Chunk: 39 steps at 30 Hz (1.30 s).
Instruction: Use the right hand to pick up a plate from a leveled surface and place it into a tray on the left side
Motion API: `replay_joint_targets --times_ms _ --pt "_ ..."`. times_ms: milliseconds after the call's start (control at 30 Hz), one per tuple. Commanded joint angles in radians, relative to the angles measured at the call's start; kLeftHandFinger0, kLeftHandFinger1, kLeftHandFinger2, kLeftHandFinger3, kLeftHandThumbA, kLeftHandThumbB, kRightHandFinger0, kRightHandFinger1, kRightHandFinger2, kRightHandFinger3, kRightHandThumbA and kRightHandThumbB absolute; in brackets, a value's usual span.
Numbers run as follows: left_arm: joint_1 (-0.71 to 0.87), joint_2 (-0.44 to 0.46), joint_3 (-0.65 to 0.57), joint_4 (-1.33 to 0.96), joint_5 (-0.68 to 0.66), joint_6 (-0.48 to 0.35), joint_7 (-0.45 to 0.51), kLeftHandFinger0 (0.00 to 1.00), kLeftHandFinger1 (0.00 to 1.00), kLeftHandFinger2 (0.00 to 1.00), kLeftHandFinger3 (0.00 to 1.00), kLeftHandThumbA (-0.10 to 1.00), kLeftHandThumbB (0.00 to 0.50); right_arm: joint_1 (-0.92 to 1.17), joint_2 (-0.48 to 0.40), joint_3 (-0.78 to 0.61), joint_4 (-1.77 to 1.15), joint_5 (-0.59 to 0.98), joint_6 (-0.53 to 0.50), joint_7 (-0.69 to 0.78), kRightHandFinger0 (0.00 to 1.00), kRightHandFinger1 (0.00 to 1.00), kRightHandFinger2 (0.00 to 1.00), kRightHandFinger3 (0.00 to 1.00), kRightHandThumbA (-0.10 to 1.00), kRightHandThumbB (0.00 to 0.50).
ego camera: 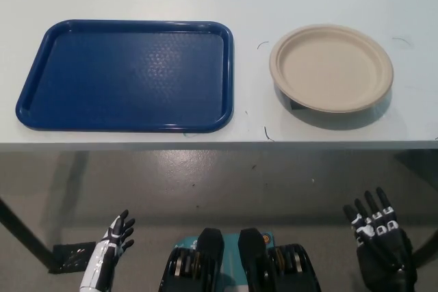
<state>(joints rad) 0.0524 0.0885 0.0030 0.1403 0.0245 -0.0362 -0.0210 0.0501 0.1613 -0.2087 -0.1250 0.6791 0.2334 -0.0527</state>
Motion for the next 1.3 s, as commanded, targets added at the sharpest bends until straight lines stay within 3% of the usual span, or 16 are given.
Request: replay_joint_targets --times_ms 0,767,1267 --pt "-0.019 0.046 -0.008 -0.023 0.032 -0.194 -0.012 1.0 1.0 1.0 1.0 1.0 0.167 -0.083 0.089 -0.075 -0.23 0.444 0.085 -0.142 1.0 1.0 1.0 1.0 1.0 0.405" --pt "-0.042 0.061 -0.013 -0.013 0.051 -0.218 -0.014 1.0 1.0 1.0 1.0 1.0 0.121 -0.168 0.076 -0.068 -0.19 0.49 0.075 -0.278 1.0 1.0 1.0 1.0 1.0 0.358" --pt "-0.051 0.059 -0.004 -0.004 0.039 -0.226 -0.022 1.0 1.0 1.0 1.0 0.93 0.156 -0.182 0.07 -0.061 -0.123 0.493 0.05 -0.284 1.0 1.0 1.0 1.0 1.0 0.369"
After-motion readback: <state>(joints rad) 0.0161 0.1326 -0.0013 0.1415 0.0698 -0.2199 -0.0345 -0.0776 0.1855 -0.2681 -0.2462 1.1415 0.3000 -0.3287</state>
